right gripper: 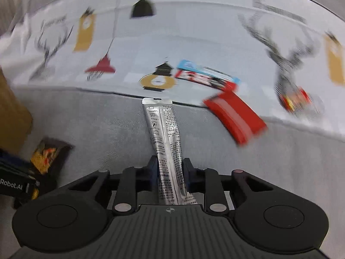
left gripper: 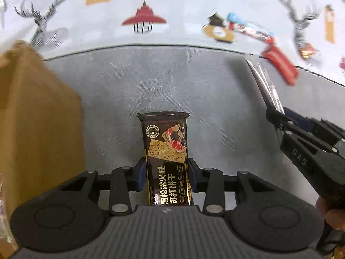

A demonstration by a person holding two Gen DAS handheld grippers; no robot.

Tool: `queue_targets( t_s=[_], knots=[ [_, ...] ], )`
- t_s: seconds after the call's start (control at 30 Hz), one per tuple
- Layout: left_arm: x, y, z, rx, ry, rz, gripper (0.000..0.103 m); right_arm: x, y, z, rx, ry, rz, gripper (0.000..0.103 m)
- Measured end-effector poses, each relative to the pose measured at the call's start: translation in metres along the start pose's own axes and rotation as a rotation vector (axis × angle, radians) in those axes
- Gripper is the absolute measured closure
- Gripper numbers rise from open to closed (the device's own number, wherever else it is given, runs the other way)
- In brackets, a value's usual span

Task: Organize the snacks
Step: 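Carry the brown biscuit bar with left tool while right tool carries silver packet to box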

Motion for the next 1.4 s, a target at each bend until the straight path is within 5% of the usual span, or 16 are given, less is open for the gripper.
queue_targets(
  t_s=[0.27, 0.6, 1.07, 1.4],
  knots=[
    [0.057, 0.033, -0.099, 0.049, -0.121, 0.024, 0.06, 0.018, 0.04, -0.095, 0.049, -0.068, 0.155, 0.077],
    [0.14, 0.113, -0.191, 0.019, -0.234, -0.007, 0.06, 0.052, 0.148, -0.199, -0.091, -0.056, 0.208, 0.077],
    [0.219, 0.224, -0.229, -0.065, -0.286, -0.126, 0.06, 0.076, 0.28, -0.259, -0.181, -0.048, 0.103, 0.077],
    [0.239, 0.264, -0.23, -0.084, -0.295, -0.188, 0.06, 0.083, 0.336, -0.26, -0.212, -0.025, 0.025, 0.077]
  ],
)
Point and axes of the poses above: each gripper's, at about its wrist camera, not at the fingertips, and z roughly the way its jaws point, y to its left, x to its underside, the point moved 7 cm from there along z, roughly the way its jaws point, and after that the axes turned 7 degrees about -x, right-handed, at the moved point
